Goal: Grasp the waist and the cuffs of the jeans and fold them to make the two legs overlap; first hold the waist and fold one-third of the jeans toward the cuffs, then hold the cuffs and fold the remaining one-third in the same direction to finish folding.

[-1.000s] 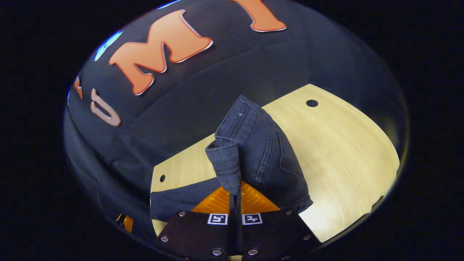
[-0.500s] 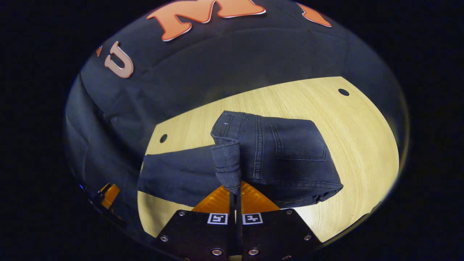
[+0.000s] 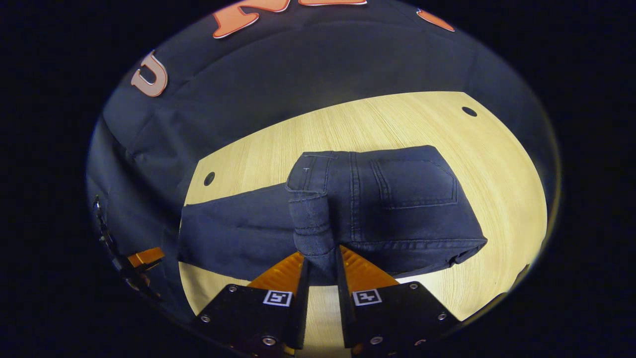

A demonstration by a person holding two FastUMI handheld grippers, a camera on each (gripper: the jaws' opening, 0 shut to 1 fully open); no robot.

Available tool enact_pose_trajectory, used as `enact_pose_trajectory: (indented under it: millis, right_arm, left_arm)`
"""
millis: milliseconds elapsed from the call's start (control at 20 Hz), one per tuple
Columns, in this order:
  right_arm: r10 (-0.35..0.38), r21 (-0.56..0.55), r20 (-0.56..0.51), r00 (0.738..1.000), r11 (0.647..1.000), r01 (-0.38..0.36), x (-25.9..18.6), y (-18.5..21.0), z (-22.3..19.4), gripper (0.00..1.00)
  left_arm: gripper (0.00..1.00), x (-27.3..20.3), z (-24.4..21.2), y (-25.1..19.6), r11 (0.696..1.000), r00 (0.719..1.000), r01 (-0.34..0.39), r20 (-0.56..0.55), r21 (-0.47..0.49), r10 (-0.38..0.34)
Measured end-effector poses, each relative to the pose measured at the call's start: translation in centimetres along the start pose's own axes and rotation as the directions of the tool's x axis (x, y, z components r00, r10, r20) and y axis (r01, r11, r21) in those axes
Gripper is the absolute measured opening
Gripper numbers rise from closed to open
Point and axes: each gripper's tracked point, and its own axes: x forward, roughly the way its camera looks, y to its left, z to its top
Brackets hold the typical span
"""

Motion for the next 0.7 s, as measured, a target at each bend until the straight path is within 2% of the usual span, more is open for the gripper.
enact_pose_trajectory:
  millis: [150,200,250,300,400,700]
  right_arm:
    - [-0.029,-0.01,0.015,0.999,1.0,0.029,-0.1,-0.4,0.0,0.35]
    - [-0.017,-0.008,0.025,1.0,1.0,0.017,0.0,0.0,0.1,0.37]
    - [0.026,0.012,0.031,0.999,1.0,-0.026,-0.3,1.1,0.3,0.4]
    - [0.077,0.024,0.039,0.996,0.997,-0.078,-0.5,2.4,0.4,0.57]
    - [0.072,0.02,0.075,0.995,0.997,-0.073,-0.7,2.0,1.0,0.89]
    - [0.048,0.017,0.124,0.991,0.999,-0.05,-1.9,1.7,1.4,0.98]
  left_arm:
    - [0.98,1.4,-0.4,1.8,0.99,0.991,-0.017,-0.131,-0.141,-0.002]
    - [0.98,2.0,-0.3,2.4,0.988,0.989,-0.025,-0.147,-0.155,0.002]
    - [0.98,2.2,-0.5,2.4,0.987,0.985,-0.04,-0.173,-0.159,0.012]
    - [0.98,2.5,-0.5,2.3,0.988,0.984,-0.041,-0.176,-0.146,0.015]
    - [0.98,2.5,-0.7,2.2,0.989,0.976,-0.056,-0.215,-0.136,0.026]
    - [0.98,4.9,-1.6,3.4,0.973,0.943,-0.157,-0.317,-0.167,0.097]
